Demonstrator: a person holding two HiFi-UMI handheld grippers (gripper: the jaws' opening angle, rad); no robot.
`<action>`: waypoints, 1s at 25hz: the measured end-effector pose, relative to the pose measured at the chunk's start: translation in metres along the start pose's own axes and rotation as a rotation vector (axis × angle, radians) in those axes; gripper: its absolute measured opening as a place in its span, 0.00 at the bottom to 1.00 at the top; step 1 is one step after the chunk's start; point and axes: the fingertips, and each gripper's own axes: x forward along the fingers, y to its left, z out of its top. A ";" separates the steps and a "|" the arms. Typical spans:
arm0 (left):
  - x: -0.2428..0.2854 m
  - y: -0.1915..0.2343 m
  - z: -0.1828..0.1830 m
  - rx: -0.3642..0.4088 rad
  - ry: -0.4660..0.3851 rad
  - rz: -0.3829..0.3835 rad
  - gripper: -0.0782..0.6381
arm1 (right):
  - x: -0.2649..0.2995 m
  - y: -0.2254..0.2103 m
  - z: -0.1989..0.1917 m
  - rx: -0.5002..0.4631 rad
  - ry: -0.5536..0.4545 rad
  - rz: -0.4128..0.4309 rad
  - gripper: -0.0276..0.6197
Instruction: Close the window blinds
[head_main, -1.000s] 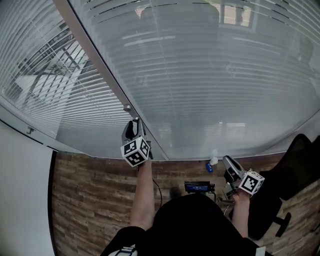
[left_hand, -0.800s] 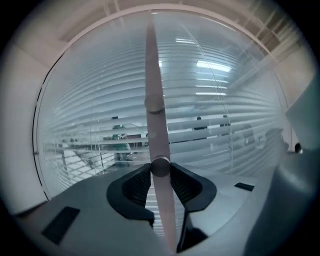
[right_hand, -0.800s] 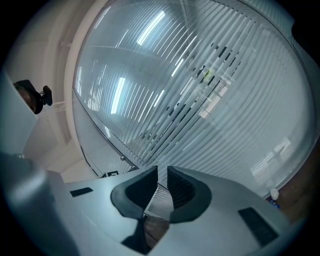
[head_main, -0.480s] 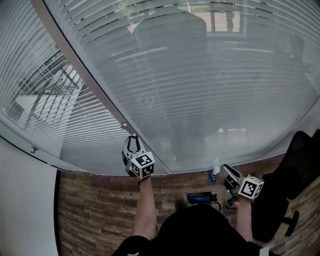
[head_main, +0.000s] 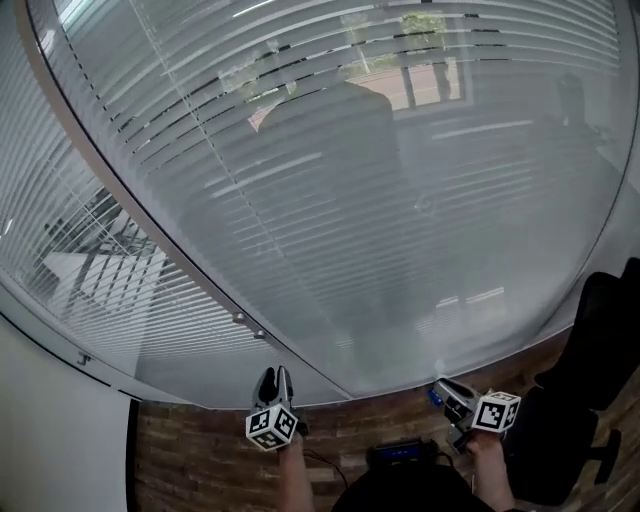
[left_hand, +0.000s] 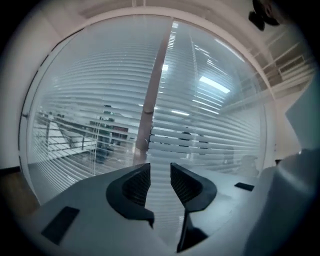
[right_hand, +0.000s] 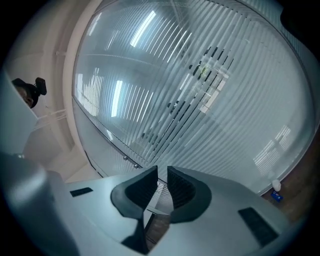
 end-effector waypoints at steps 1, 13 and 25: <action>-0.013 -0.005 -0.005 -0.004 0.006 -0.042 0.30 | 0.001 0.000 -0.003 0.010 0.001 0.008 0.14; -0.096 -0.030 0.038 -0.137 -0.156 -0.402 0.19 | 0.016 0.037 -0.013 -0.051 0.015 0.019 0.14; -0.230 -0.126 -0.066 -0.228 -0.103 -0.782 0.18 | -0.156 0.061 -0.172 -0.018 -0.074 -0.174 0.14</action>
